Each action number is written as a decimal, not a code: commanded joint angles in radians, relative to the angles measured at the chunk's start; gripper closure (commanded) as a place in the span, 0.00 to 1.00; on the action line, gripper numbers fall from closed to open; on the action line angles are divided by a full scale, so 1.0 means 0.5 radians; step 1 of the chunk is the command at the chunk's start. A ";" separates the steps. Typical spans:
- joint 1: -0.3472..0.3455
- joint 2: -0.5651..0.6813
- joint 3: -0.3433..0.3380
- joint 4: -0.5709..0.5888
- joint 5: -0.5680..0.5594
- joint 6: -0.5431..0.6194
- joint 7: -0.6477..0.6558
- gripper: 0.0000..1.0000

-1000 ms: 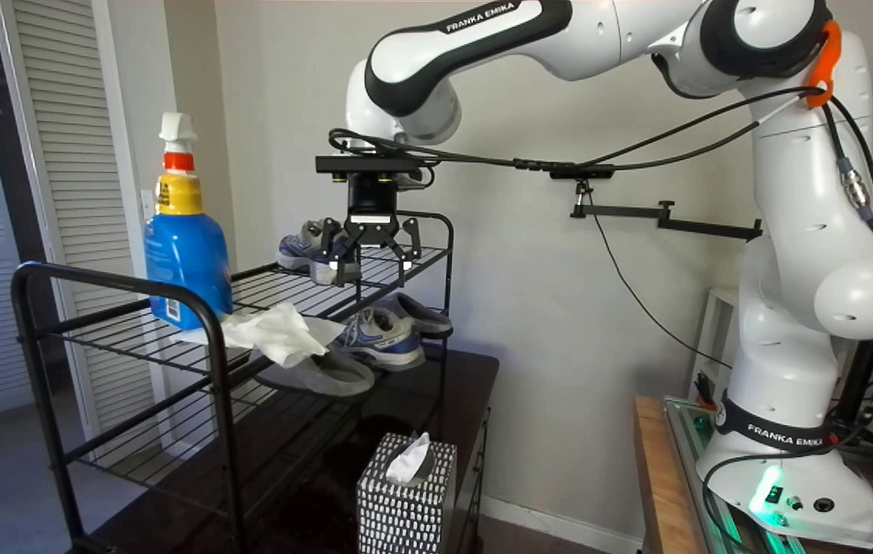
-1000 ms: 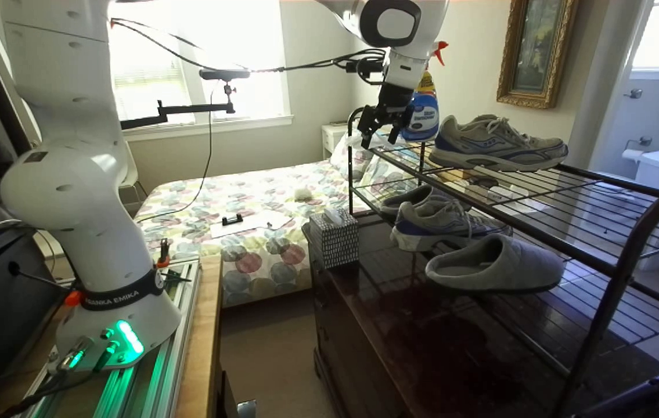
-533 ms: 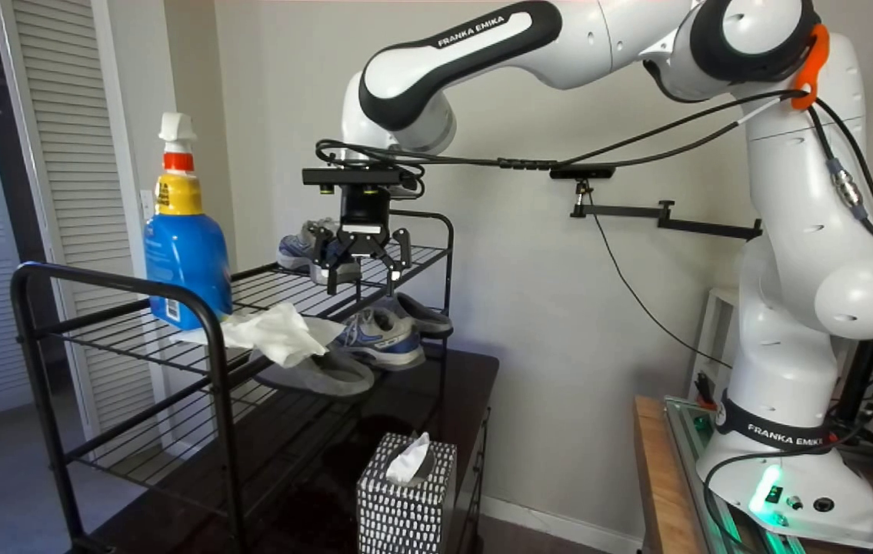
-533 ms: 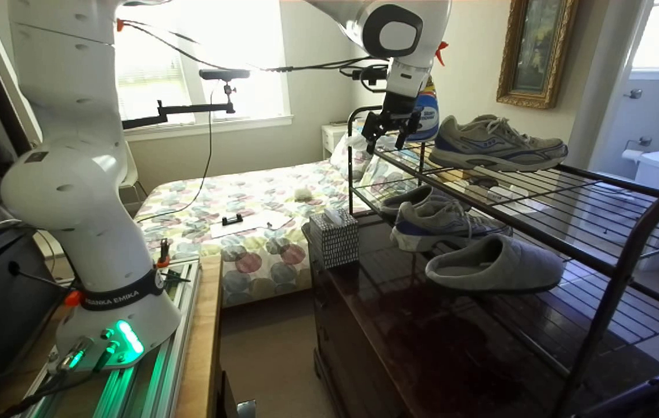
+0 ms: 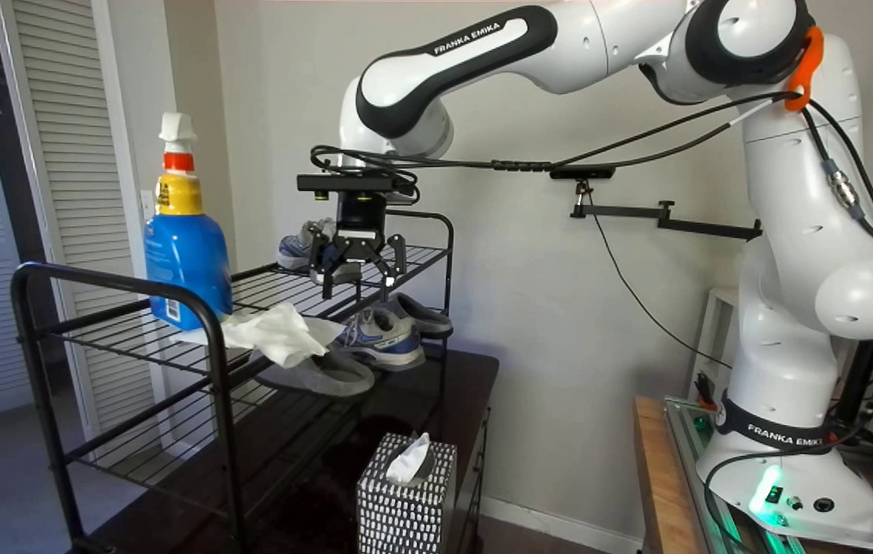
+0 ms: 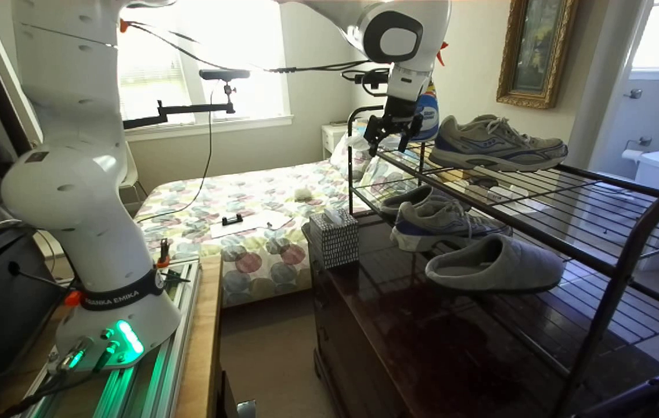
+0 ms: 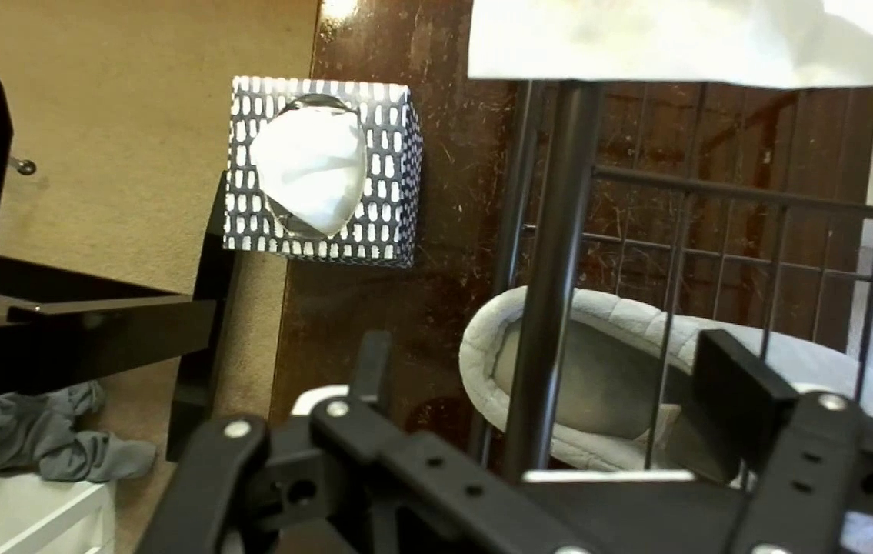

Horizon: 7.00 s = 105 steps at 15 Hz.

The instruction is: Move the shoe rack slightly

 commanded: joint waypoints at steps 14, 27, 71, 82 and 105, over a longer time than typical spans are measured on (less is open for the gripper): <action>0.096 0.220 0.001 0.199 -0.026 0.076 0.048 0.46; 0.101 0.277 0.002 0.293 -0.017 0.052 0.163 0.72; -0.135 0.136 0.103 -0.009 0.636 -0.082 -1.005 0.72; -0.097 0.245 0.084 0.157 0.564 -0.215 -0.898 0.22; 0.218 0.021 0.007 0.149 -0.072 0.088 0.456 0.00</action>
